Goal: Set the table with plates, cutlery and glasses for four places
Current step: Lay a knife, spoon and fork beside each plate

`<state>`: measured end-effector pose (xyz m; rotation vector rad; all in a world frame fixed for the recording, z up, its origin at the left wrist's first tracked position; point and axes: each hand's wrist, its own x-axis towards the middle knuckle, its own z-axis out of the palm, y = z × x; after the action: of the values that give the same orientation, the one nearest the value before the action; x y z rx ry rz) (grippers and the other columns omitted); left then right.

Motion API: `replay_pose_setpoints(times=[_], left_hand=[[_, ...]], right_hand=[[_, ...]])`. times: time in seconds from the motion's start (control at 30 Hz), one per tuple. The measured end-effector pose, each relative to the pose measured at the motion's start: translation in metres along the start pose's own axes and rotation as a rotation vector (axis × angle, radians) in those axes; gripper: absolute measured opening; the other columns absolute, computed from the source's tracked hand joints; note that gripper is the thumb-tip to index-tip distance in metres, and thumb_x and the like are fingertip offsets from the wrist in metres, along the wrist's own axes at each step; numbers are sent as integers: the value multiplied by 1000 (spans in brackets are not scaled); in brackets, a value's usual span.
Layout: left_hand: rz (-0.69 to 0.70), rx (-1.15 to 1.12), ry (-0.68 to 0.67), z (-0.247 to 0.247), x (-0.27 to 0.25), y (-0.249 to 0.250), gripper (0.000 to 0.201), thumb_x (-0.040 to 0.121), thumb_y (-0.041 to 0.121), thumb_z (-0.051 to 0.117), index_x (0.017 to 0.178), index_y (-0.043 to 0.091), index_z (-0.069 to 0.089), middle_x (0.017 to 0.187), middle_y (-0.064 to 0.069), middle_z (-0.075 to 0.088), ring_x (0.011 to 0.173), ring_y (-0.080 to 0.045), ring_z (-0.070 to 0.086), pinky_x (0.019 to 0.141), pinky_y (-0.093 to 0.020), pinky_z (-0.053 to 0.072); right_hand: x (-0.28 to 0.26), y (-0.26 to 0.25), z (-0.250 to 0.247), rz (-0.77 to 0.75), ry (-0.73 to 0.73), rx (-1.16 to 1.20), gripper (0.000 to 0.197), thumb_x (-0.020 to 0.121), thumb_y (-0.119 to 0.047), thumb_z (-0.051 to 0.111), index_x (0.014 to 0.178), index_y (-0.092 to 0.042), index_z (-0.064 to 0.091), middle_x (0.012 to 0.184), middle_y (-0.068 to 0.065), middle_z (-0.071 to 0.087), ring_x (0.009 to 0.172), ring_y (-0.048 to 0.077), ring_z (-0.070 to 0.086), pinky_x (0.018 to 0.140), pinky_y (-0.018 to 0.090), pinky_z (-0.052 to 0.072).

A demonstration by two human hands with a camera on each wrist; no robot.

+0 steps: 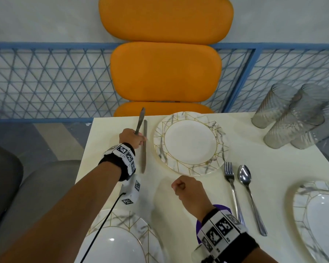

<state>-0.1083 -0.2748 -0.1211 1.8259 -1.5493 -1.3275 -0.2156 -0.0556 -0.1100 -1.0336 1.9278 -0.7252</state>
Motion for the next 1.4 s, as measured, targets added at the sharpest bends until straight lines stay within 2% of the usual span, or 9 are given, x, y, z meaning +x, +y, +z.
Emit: replay_pose_setpoints(times=[0.27, 0.43, 0.5, 0.63, 0.87, 0.97, 1.07, 1.27, 1.4], left_hand=[[52, -83, -8, 5, 3, -1, 18, 81, 0, 68, 73, 6, 53, 63, -9, 62, 34, -3, 57, 37, -12, 45], [120, -67, -16, -4, -23, 13, 21, 91, 18, 58, 89, -2, 63, 67, -10, 62, 37, -8, 56, 45, -19, 52], [131, -118, -110, -11, -47, 23, 21, 93, 17, 54, 86, 1, 65, 76, -14, 62, 49, -16, 59, 51, -24, 55], [199, 4, -425, -23, -111, 37, 21, 92, 16, 55, 87, 2, 69, 71, -11, 56, 58, -20, 52, 47, -24, 48], [254, 97, -709, -18, -178, 43, 23, 92, 22, 57, 94, 7, 73, 69, -1, 53, 59, -13, 50, 50, -23, 42], [278, 105, -765, -6, -205, 44, 22, 91, 24, 59, 92, 9, 75, 66, 1, 54, 58, -11, 50, 49, -22, 43], [278, 74, -774, 11, -232, 42, 23, 90, 26, 60, 96, 9, 74, 66, 3, 59, 58, -10, 56, 51, -23, 48], [207, -41, -699, 48, -269, 28, 28, 92, 23, 55, 98, 0, 69, 76, -4, 61, 62, -11, 56, 57, -26, 52], [113, -274, -712, 98, -304, 34, 22, 95, 19, 50, 95, 1, 62, 70, -2, 54, 56, -11, 50, 52, -23, 47]], right_hand=[[-1, 4, 1, -11, 0, -19, 26, 89, -7, 45, 73, -25, 54, 67, -14, 53, 60, 3, 50, 63, 14, 43], [-7, -11, 2, -66, 23, 45, 20, 91, -11, 45, 98, -9, 64, 70, -13, 51, 78, 14, 54, 85, 37, 52], [-11, -23, 2, -146, 70, 83, 26, 92, -9, 42, 111, -9, 60, 72, -11, 49, 80, 15, 52, 88, 40, 49], [-16, -45, -12, -270, 225, 101, 36, 95, -8, 40, 130, -13, 47, 93, 2, 52, 86, 15, 49, 80, 21, 39], [-43, -42, -50, -94, 298, 465, 21, 95, -27, 49, 105, -8, 48, 75, -5, 54, 64, 9, 52, 62, 22, 44], [-61, -31, -71, -72, 306, 586, 16, 95, -20, 49, 93, -4, 51, 70, 2, 57, 57, 12, 52, 49, 18, 46], [-77, -19, -94, -67, 284, 738, 15, 93, -9, 51, 78, -7, 50, 65, 7, 56, 55, 15, 52, 49, 22, 46], [-99, 29, -154, -96, 358, 933, 17, 93, -7, 52, 75, -6, 52, 63, 10, 55, 51, 16, 51, 46, 21, 46], [-119, 63, -181, -134, 165, 945, 9, 93, -4, 49, 89, -1, 56, 73, 9, 59, 61, 15, 52, 53, 19, 48]])
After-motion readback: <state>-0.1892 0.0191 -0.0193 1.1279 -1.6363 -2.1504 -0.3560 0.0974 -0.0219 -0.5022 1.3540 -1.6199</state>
